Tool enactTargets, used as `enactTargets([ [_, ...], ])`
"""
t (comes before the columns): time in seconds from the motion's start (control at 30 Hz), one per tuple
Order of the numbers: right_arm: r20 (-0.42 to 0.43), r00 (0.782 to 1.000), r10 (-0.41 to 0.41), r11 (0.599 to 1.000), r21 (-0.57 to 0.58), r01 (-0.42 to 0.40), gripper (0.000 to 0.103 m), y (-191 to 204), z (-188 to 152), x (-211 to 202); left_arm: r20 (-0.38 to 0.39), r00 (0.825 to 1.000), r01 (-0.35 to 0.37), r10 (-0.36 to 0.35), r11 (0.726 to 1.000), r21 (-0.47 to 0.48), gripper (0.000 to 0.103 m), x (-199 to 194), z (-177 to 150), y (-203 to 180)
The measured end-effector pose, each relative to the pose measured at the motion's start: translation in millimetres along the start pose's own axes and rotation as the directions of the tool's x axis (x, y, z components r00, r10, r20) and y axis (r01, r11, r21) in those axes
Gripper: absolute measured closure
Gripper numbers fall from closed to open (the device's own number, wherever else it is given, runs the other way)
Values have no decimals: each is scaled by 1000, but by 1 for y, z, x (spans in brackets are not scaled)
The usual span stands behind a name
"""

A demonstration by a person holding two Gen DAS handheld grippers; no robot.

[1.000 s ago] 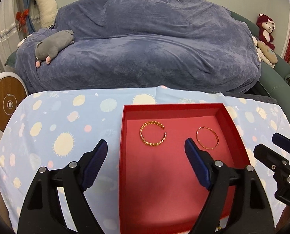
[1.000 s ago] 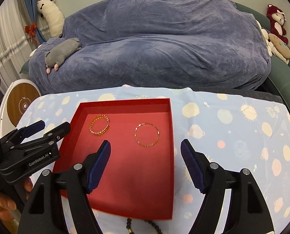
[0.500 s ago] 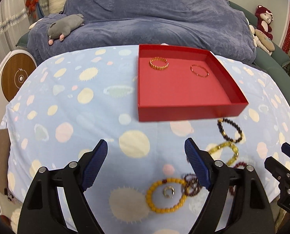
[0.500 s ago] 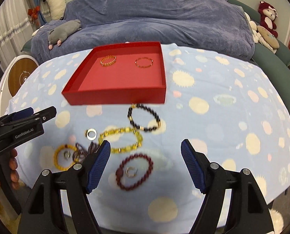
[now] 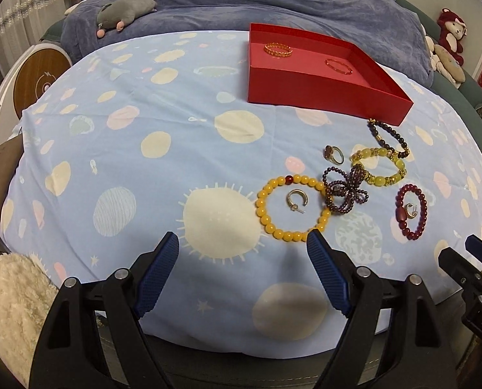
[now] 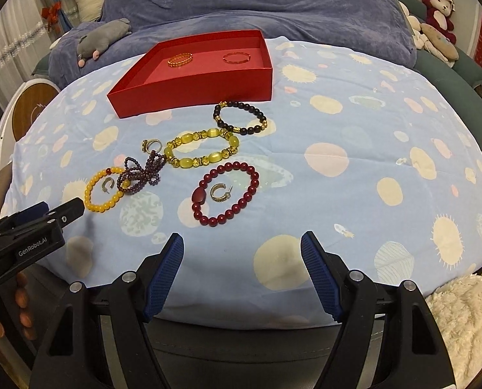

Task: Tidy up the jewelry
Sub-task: 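Withdraw both tools from the red box toward the jewelry, then grasp the yellow bead bracelet with the left tool while the right tool grasps the red bead bracelet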

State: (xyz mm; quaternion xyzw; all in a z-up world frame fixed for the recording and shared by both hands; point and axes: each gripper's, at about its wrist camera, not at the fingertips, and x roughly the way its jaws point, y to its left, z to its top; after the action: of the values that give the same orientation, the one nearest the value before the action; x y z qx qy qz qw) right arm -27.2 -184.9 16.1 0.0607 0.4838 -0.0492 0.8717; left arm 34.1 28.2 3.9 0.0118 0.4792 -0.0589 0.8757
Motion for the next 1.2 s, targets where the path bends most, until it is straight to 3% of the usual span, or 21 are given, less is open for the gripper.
enactTargets([
  [0.6,-5,1000,6,1000,19,-6,31,-2,0,5,17,1000,-13,13,999,-33,28,9,2,7],
  [1.07,-17,1000,12,1000,27,-12,31,0,0,9,-28,1000,2,-2,1000,3,47,29,12,-4],
  [1.2,-20,1000,11,1000,27,-11,31,1,-1,12,-22,1000,-3,3,1000,15,64,29,13,-6],
])
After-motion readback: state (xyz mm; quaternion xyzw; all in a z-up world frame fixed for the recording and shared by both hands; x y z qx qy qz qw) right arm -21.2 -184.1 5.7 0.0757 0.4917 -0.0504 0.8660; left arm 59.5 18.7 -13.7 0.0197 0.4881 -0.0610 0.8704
